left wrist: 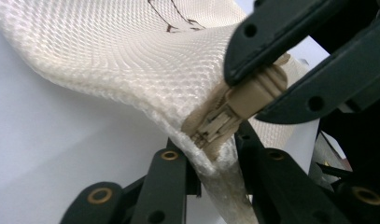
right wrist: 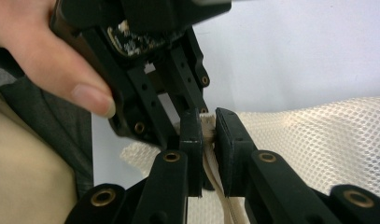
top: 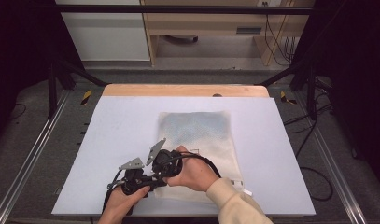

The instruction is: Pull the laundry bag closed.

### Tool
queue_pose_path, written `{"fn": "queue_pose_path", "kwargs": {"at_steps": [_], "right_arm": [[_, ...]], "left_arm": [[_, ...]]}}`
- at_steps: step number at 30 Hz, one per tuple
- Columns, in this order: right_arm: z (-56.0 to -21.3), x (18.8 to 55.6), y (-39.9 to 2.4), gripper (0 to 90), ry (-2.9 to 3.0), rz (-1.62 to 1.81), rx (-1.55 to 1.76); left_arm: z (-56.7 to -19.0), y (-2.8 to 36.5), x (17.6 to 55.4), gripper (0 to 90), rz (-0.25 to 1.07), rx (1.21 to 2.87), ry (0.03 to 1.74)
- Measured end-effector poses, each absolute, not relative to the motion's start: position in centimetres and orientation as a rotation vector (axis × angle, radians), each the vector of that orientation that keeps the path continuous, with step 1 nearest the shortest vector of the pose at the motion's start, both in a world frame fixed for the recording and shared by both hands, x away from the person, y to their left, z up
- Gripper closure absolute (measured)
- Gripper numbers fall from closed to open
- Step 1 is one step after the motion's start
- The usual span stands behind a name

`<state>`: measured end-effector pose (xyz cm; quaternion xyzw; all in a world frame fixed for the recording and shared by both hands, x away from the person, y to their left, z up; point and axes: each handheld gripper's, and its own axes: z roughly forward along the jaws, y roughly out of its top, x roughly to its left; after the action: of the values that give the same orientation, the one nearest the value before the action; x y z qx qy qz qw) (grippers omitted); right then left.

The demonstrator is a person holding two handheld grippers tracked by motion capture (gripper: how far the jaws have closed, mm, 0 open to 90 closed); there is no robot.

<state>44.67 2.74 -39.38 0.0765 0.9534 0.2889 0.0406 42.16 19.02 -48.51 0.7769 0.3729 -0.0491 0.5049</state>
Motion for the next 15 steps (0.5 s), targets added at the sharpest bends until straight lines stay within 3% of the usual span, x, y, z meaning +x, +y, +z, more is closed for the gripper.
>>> {"fn": "queue_pose_path", "kwargs": {"at_steps": [15], "right_arm": [[-40.09, 44.45, 2.02, 82.0, 2.89, 0.836, 0.16]], "left_arm": [[-48.43, 18.95, 42.1, 86.5, -0.098, 1.887, 0.909]]}}
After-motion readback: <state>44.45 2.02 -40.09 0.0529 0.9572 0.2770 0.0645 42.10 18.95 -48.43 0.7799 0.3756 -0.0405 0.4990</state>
